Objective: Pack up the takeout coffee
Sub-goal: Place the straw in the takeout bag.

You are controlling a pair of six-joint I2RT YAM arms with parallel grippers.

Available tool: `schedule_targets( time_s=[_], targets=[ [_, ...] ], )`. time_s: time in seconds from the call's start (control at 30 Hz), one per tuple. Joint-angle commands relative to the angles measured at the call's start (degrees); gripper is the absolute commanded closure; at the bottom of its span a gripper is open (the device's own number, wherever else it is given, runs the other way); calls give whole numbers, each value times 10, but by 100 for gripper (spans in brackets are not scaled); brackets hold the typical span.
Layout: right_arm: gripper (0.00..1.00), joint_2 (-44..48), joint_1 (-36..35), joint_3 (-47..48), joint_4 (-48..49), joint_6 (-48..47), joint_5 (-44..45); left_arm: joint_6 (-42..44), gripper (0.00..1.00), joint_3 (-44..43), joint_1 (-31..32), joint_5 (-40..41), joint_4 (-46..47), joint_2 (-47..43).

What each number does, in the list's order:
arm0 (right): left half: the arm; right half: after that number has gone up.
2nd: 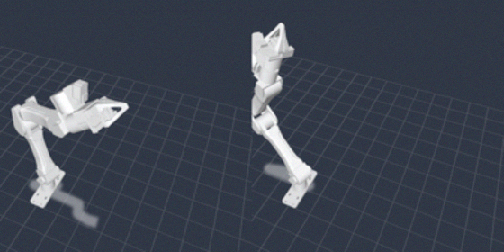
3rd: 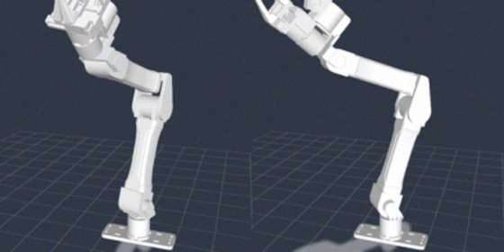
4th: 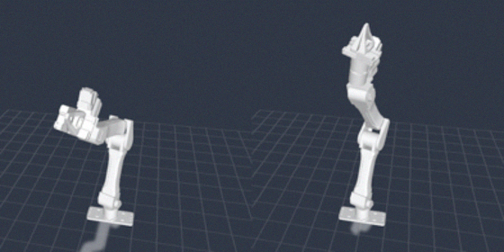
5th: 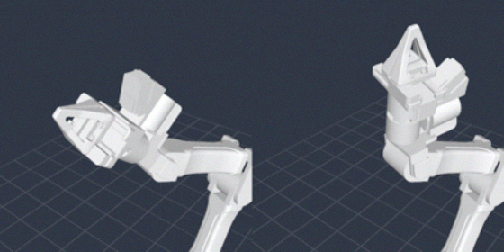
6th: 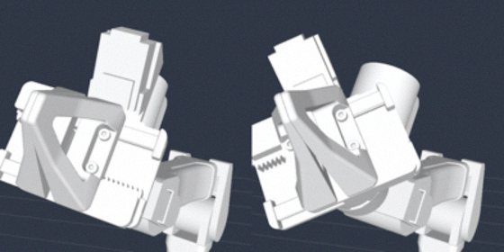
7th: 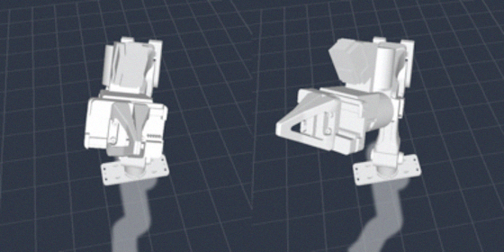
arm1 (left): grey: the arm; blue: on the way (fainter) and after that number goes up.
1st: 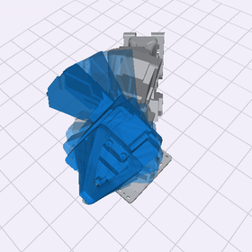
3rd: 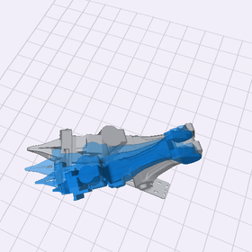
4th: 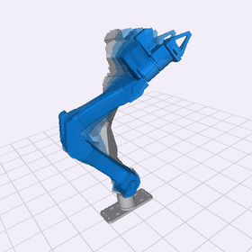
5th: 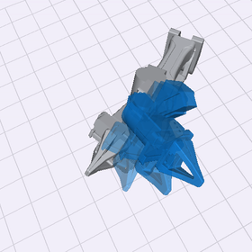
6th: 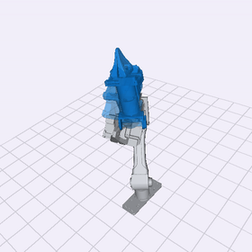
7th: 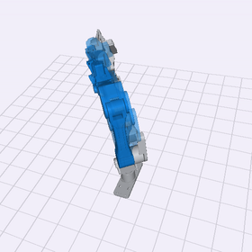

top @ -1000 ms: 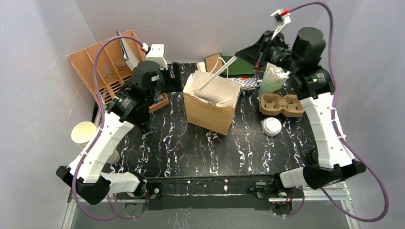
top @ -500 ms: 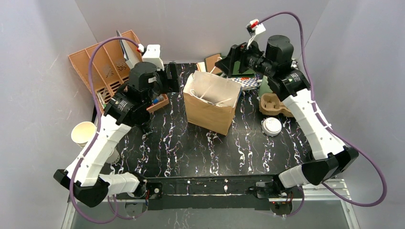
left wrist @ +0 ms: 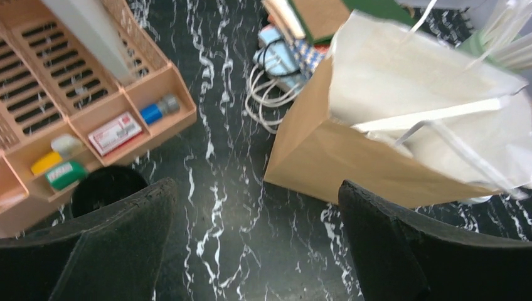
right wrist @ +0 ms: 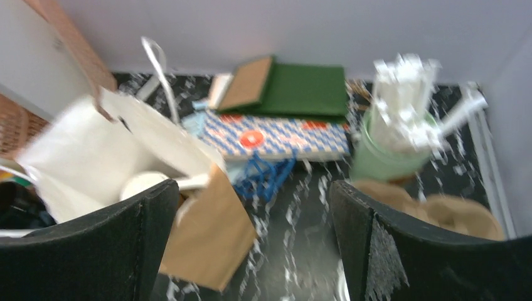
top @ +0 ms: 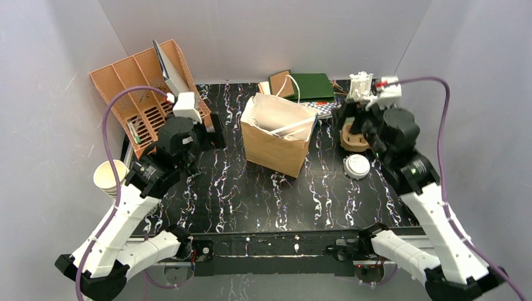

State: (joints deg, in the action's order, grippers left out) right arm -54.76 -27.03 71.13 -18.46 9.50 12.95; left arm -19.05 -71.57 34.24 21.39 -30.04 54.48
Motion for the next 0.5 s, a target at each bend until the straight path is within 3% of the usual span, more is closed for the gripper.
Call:
schedule_targets(
  time_s=[0.0,0.2,0.37,0.47],
  targets=[
    [3,77,1,-135,4,-4,80,-65,2,98,-2,39,27,-42],
    [8,105,1,-258,59,40,116,-56,2,233,-2,57,118,-93],
    [20,88,9,-357,193,69,151,-50,2,293,-2,137,152,-79],
    [19,47,60,-375,234,61,84,-21,2,330,-2,175,207,-69]
  ],
)
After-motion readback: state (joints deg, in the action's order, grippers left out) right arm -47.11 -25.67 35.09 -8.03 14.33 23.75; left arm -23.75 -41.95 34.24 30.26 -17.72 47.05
